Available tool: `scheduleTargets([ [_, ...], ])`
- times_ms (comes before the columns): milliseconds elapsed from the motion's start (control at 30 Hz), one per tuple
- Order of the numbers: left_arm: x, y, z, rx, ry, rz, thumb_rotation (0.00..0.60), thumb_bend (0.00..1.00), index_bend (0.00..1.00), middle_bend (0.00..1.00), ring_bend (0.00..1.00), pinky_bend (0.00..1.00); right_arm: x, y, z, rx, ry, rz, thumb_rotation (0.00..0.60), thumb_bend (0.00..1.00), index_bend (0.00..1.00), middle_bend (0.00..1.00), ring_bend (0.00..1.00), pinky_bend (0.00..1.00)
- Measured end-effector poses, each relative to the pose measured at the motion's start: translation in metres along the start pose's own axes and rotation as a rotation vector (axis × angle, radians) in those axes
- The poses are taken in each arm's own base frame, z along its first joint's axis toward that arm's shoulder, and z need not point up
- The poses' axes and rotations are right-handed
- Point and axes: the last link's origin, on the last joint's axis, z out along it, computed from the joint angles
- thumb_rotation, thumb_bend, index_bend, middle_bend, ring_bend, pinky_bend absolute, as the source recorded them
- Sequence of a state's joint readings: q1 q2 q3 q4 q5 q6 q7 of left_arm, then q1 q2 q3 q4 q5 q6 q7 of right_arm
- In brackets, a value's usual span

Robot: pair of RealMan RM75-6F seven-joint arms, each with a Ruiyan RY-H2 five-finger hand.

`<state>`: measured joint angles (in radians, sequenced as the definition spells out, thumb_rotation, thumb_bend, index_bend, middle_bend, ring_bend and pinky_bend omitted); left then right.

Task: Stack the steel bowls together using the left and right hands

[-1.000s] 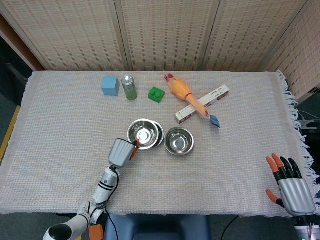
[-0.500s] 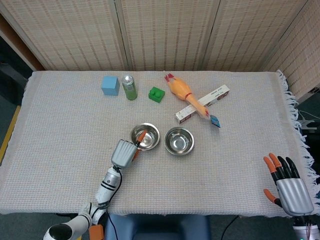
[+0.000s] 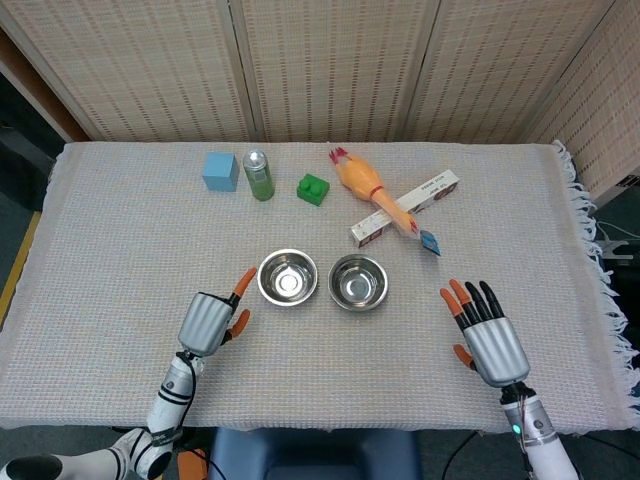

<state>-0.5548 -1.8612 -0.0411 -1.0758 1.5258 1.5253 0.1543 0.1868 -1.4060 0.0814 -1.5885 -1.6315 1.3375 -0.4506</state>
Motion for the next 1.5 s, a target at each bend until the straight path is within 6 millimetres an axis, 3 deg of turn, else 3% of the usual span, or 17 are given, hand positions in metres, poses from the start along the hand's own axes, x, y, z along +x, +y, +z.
scheduleTargets([
  [133, 0.013, -0.005, -0.008, 0.009, -0.063, 0.050, 0.600, 0.41, 0.00, 0.82, 0.93, 1.00, -0.001, -0.014, 0.013, 0.005, -0.003, 0.010, 0.600, 0.13, 0.03, 0.00, 0.00, 0.00],
  [233, 0.029, -0.020, -0.017, 0.029, -0.080, 0.095, 0.600, 0.41, 0.00, 0.74, 0.84, 0.97, -0.002, -0.020, 0.027, 0.009, -0.008, 0.023, 0.600, 0.13, 0.10, 0.00, 0.00, 0.00],
  [400, 0.062, -0.058, -0.053, 0.122, -0.097, 0.164, 0.600, 0.41, 0.00, 0.59, 0.53, 0.68, -0.016, -0.040, 0.052, 0.042, -0.015, 0.013, 0.600, 0.13, 0.26, 0.00, 0.00, 0.00],
  [500, 0.081, -0.080, -0.080, 0.199, -0.103, 0.166, 0.600, 0.40, 0.00, 0.54, 0.44, 0.56, -0.027, -0.053, 0.064, 0.061, -0.016, -0.003, 0.600, 0.13, 0.33, 0.00, 0.00, 0.00],
  [667, 0.102, -0.106, -0.111, 0.296, -0.103, 0.132, 0.600, 0.40, 0.00, 0.53, 0.42, 0.47, -0.045, -0.074, 0.083, 0.085, -0.019, -0.040, 0.600, 0.17, 0.38, 0.00, 0.00, 0.00],
  [867, 0.106, -0.125, -0.125, 0.352, -0.097, 0.144, 0.600, 0.40, 0.00, 0.53, 0.42, 0.46, -0.060, -0.094, 0.107, 0.092, -0.016, -0.069, 0.600, 0.29, 0.42, 0.00, 0.00, 0.00],
  [1033, 0.109, -0.132, -0.128, 0.378, -0.089, 0.137, 0.600, 0.41, 0.00, 0.54, 0.42, 0.45, -0.068, -0.107, 0.125, 0.089, -0.022, -0.070, 0.600, 0.31, 0.49, 0.00, 0.00, 0.00],
  [1267, 0.113, -0.136, -0.127, 0.389, -0.071, 0.123, 0.600, 0.42, 0.00, 0.54, 0.42, 0.44, -0.079, -0.127, 0.140, 0.093, -0.010, -0.059, 0.600, 0.37, 0.72, 0.05, 0.00, 0.00],
  [1500, 0.115, -0.136, -0.128, 0.385, -0.066, 0.118, 0.600, 0.42, 0.00, 0.54, 0.43, 0.44, -0.063, -0.129, 0.134, 0.104, 0.104, -0.032, 0.600, 0.38, 0.75, 0.05, 0.00, 0.00],
])
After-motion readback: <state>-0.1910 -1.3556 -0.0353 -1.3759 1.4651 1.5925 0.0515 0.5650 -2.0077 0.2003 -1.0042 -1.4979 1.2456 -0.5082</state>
